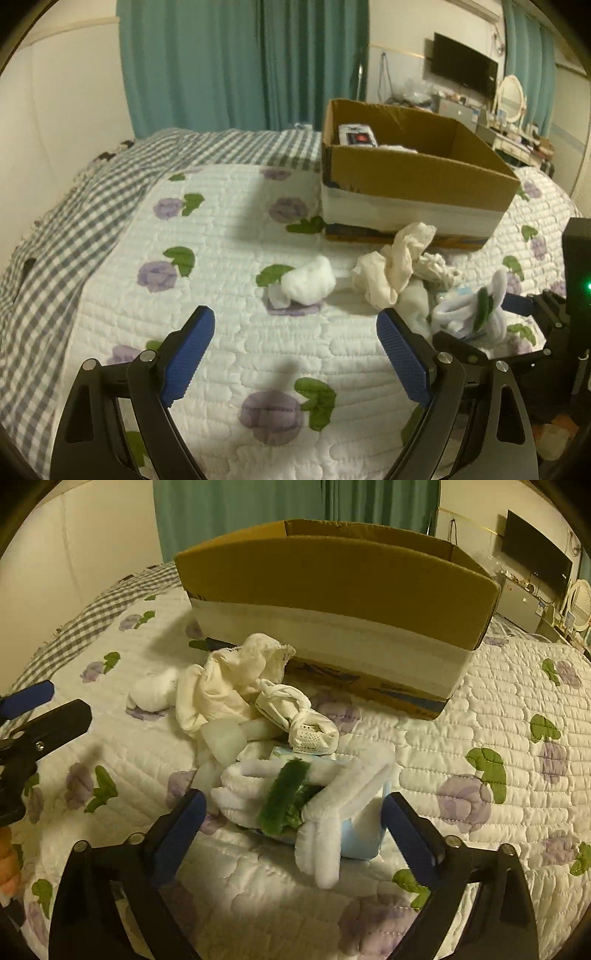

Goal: Organize soft objects
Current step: 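Return to the pile and grasp the white pipe-cleaner toy with the right gripper, then grasp the blue Vinda tissue pack with the left gripper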

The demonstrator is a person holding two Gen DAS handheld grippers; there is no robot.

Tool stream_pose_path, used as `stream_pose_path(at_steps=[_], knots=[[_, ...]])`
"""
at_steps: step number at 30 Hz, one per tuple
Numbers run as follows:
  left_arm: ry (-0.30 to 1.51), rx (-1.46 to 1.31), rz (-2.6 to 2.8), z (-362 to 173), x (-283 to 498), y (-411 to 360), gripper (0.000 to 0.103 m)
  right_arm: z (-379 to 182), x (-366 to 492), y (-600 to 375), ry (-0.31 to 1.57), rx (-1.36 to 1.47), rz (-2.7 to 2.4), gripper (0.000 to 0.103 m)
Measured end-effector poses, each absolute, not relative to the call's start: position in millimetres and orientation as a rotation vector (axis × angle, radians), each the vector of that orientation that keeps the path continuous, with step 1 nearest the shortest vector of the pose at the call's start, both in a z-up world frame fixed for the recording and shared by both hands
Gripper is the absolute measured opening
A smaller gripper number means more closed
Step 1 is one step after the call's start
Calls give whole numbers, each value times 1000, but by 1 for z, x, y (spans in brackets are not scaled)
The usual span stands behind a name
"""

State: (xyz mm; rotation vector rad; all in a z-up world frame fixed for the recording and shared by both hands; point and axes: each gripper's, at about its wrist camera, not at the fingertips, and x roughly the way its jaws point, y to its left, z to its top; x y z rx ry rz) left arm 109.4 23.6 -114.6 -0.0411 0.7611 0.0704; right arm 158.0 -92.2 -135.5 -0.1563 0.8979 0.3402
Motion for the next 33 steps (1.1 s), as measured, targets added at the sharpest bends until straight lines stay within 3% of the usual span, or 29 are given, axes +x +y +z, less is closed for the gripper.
stream_pose_path(at_steps=[2,3,4,7,18,26,33], knots=[[769,-47,46,-115,112,21,91,-136,159,-93,900,-165,319,82],[771,-48,38,-115,111,20,91,-135,160,-93,896,-161,318,70],[771,-49,33,-114,110,18,91,-133,159,-94,893,-148,328,64],[767,-51,6,-111,110,13,90,-124,156,-103,869,-123,331,61],[748,-2,-97,-102,117,-54,90,-75,156,-187,779,0,200,59],[902,-113,-177,-128,151,-102,90,-75,163,-227,802,103,171,59],[974,-47,-155,-150,168,-131,90,-75,162,-225,796,86,164,60]])
